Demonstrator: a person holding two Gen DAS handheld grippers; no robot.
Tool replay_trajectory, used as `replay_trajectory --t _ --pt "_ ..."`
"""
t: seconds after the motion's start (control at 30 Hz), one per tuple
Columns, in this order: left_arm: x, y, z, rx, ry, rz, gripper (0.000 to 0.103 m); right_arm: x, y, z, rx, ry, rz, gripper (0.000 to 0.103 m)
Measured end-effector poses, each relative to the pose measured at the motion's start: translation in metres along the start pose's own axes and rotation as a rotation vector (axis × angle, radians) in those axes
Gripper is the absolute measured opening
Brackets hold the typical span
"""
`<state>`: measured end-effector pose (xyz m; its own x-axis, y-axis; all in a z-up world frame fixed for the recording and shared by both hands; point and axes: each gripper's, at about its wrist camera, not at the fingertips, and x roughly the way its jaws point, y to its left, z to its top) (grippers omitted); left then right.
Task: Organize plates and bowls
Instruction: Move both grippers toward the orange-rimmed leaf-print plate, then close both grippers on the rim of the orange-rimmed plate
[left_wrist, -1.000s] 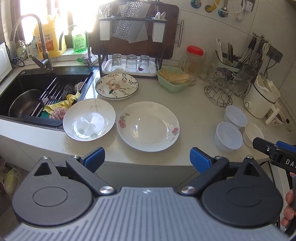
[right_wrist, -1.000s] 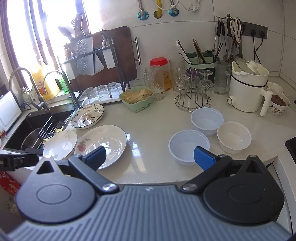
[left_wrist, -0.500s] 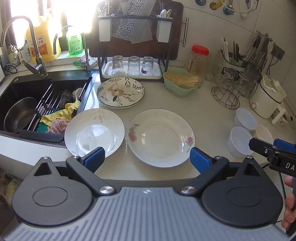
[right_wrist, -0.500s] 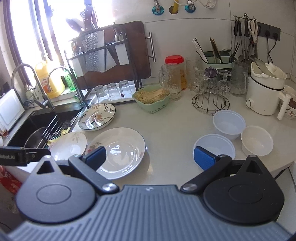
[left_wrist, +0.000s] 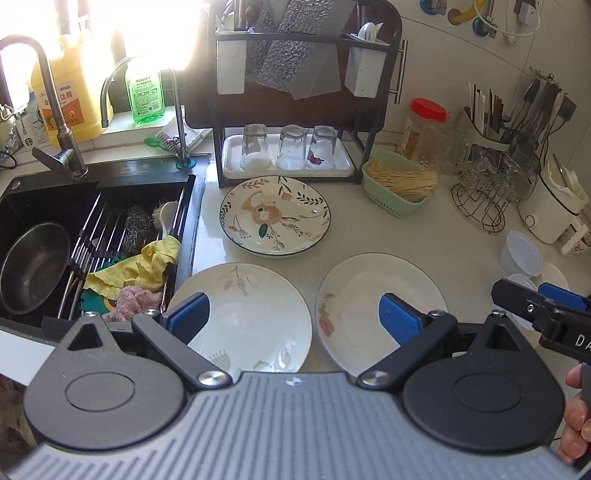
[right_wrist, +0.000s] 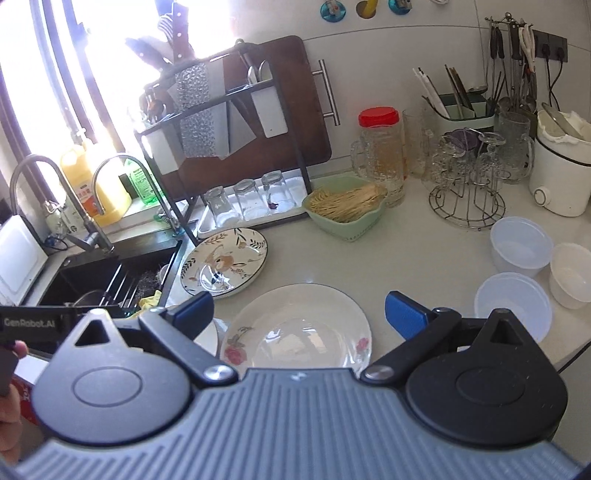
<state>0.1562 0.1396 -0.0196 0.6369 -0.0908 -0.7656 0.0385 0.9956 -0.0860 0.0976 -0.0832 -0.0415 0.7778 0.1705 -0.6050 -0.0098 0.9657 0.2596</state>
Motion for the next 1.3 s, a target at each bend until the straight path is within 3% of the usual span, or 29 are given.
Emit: replay_trajectory --t 0.1,0.3,0.47,0.77,0.83,0.93,1.0,1.07,1.23,1.3 --pt "0.017 0.019 0.008 0.028 0.022 -0.014 0.100 0.013 0.016 -0.003 0.026 0.002 0.005 0.089" --pt "0.052 0.053 0.023 0.090 0.065 -0.048 0.100 0.036 0.047 -0.012 0.062 0.016 -0.019 0.081" --pt "0.084 0.085 0.028 0.069 0.115 -0.078 0.100 0.056 0.071 -0.025 0.017 0.021 -0.066 0.081" --pt "0.138 0.132 0.024 0.030 0.195 -0.147 0.099 0.086 0.096 -0.047 0.083 0.103 -0.017 0.080" --pt "0.145 0.139 0.022 0.036 0.205 -0.167 0.099 0.088 0.103 -0.051 0.086 0.086 -0.013 0.075" --pt "0.157 0.147 0.019 0.059 0.213 -0.203 0.098 0.099 0.110 -0.056 0.081 0.126 -0.022 0.058" --pt "0.166 0.153 0.014 0.067 0.226 -0.209 0.093 0.108 0.113 -0.061 0.084 0.166 -0.046 0.041" --pt "0.174 0.157 0.007 0.079 0.243 -0.234 0.087 0.116 0.116 -0.067 0.079 0.202 -0.055 0.030" --pt "0.194 0.169 -0.006 0.091 0.302 -0.254 0.066 0.130 0.119 -0.078 0.108 0.291 -0.063 0.027" --pt "0.199 0.173 -0.008 0.088 0.310 -0.243 0.063 0.135 0.117 -0.080 0.122 0.304 -0.087 0.027"
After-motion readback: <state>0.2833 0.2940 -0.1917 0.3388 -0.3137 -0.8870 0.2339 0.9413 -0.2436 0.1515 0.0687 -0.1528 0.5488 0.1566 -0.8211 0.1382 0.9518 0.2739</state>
